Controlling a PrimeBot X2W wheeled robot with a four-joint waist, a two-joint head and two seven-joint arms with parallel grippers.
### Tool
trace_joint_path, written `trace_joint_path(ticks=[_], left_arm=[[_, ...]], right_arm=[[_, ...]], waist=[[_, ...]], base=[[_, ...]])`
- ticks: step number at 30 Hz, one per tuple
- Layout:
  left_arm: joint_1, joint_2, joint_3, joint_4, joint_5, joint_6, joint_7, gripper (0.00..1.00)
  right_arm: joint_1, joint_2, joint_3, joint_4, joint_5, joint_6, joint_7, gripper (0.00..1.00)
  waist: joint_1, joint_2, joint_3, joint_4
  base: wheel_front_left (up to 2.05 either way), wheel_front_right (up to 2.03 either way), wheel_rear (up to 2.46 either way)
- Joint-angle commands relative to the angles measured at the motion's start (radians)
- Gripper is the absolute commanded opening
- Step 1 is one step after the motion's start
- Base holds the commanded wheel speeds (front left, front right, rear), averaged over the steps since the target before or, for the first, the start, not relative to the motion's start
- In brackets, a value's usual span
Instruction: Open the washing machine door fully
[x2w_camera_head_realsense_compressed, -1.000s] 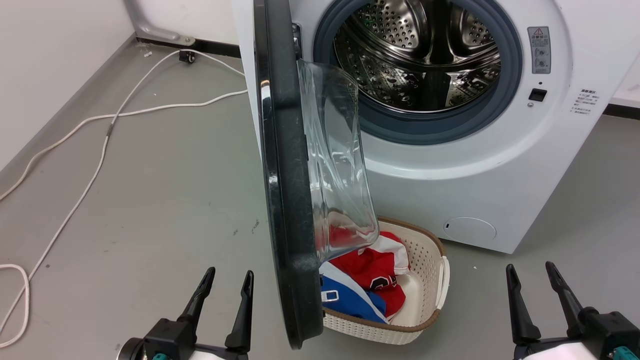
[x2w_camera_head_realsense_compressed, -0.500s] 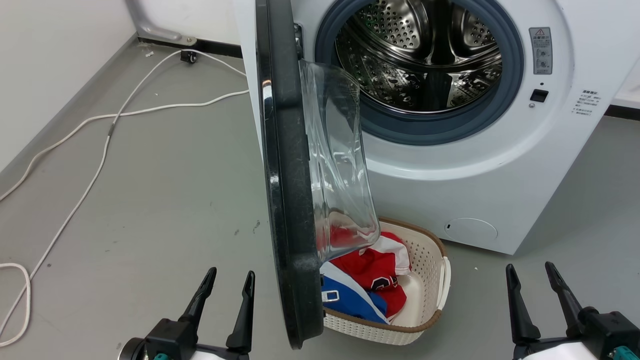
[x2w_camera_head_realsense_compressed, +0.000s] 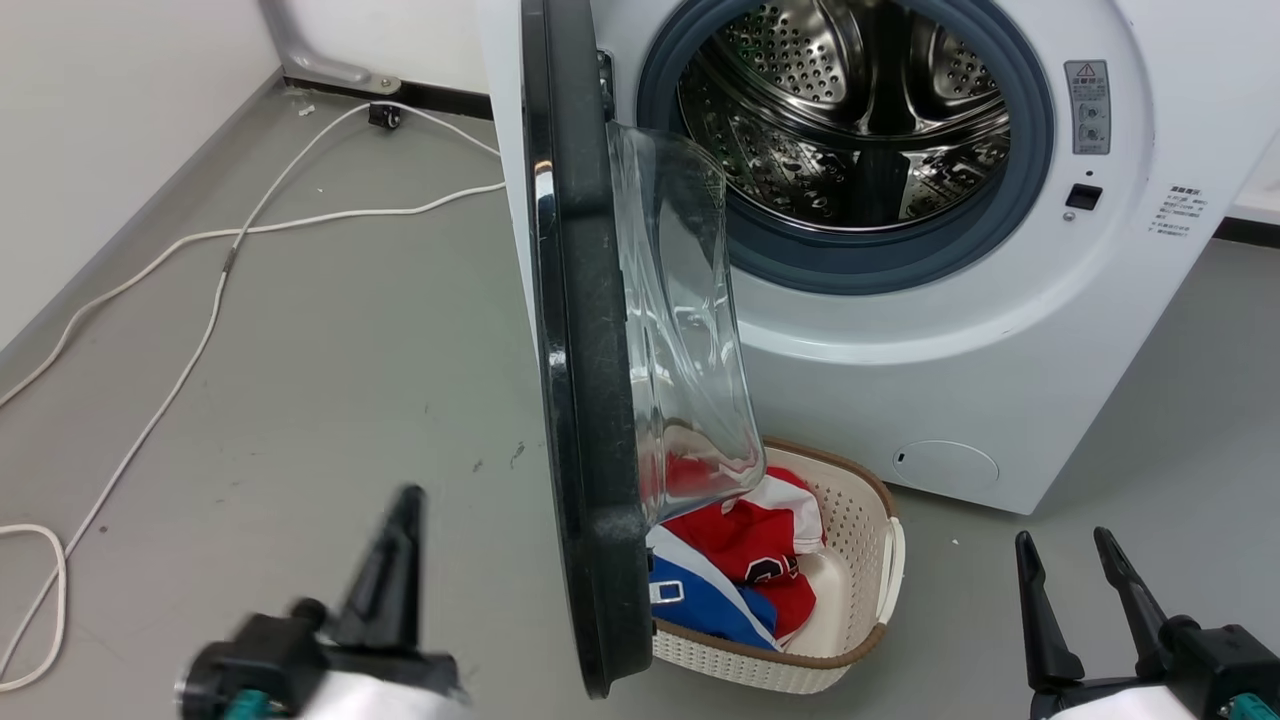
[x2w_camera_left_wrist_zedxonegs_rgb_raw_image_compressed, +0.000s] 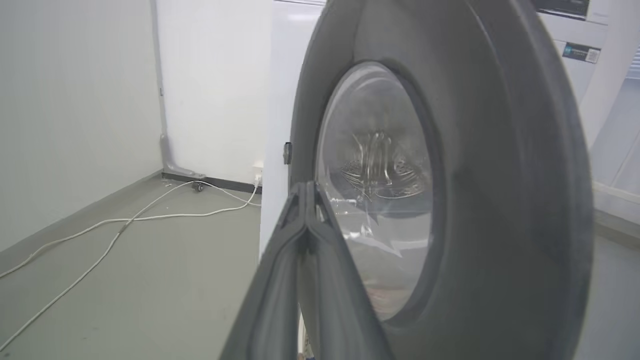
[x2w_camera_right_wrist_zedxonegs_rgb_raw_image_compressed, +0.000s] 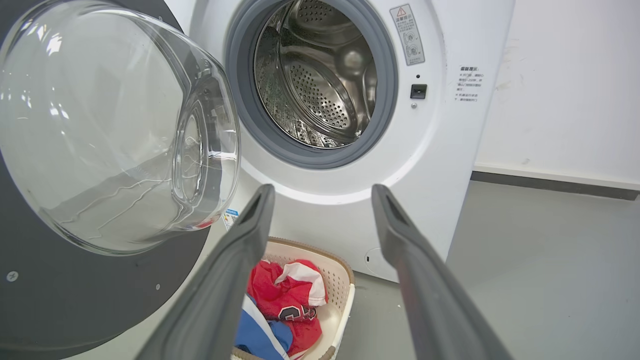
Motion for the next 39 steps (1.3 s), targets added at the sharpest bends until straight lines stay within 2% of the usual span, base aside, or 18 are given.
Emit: trace_joint_path(ticks=[1, 3, 4, 8, 12, 18, 26, 33, 39], left_arm=[[-0.018, 0.002, 0.014, -0.014, -0.025, 0.009, -0.003, 0.0], [-0.037, 0.001, 0.03, -0.052, -0.044, 0.013, -0.003, 0.0], [-0.08, 0.001, 0.047, -0.121, -0.053, 0.014, -0.003, 0.0], [-0.15, 0.001, 0.04, -0.219, -0.038, 0.016, -0.003, 0.0], [-0.21, 0.001, 0.006, -0.283, -0.023, 0.018, -0.002, 0.0], [-0.247, 0.001, -0.085, -0.302, -0.01, 0.009, -0.002, 0.0], [-0.182, 0.014, -0.276, -0.204, -0.034, -0.002, -0.002, 0.0], [-0.155, 0.066, -0.428, -0.007, -0.079, -0.003, 0.012, 0.0], [-0.172, 0.078, -0.473, 0.097, -0.11, -0.002, 0.009, 0.0]], right_arm=[[-0.001, 0.003, -0.002, 0.002, 0.001, -0.001, -0.002, 1.0], [-0.005, 0.003, -0.002, 0.002, 0.0, -0.001, -0.002, 1.0], [-0.01, 0.003, -0.002, -0.002, -0.006, -0.001, -0.002, 1.0], [-0.008, 0.003, -0.007, 0.002, -0.009, -0.001, -0.002, 1.0], [-0.012, 0.003, -0.006, 0.007, -0.009, -0.001, -0.002, 1.0], [-0.014, 0.003, 0.004, 0.011, -0.003, -0.001, -0.002, 1.0], [-0.003, 0.003, 0.007, 0.016, 0.006, -0.001, -0.002, 1.0], [-0.007, 0.003, 0.013, 0.011, 0.014, -0.001, -0.002, 1.0], [0.0, 0.003, 0.011, 0.016, 0.011, -0.001, -0.002, 1.0]], waist=[[0.0, 0.0, -0.001, 0.0], [0.0, 0.0, -0.002, -0.001], [0.0, 0.0, 0.0, -0.001], [0.0, 0.0, 0.0, 0.001], [0.0, 0.0, -0.001, -0.001], [0.0, 0.0, -0.008, -0.008], [0.0, 0.0, -0.019, -0.014], [0.0, 0.0, -0.021, -0.016], [0.0, 0.0, -0.018, -0.014]], base=[[0.0, 0.0, 0.0], [0.0, 0.0, 0.0], [0.0, 0.0, 0.0], [0.0, 0.0, 0.0], [0.0, 0.0, 0.0], [0.0, 0.0, 0.0], [0.0, 0.0, 0.0], [0.0, 0.0, 0.0], [0.0, 0.0, 0.0]])
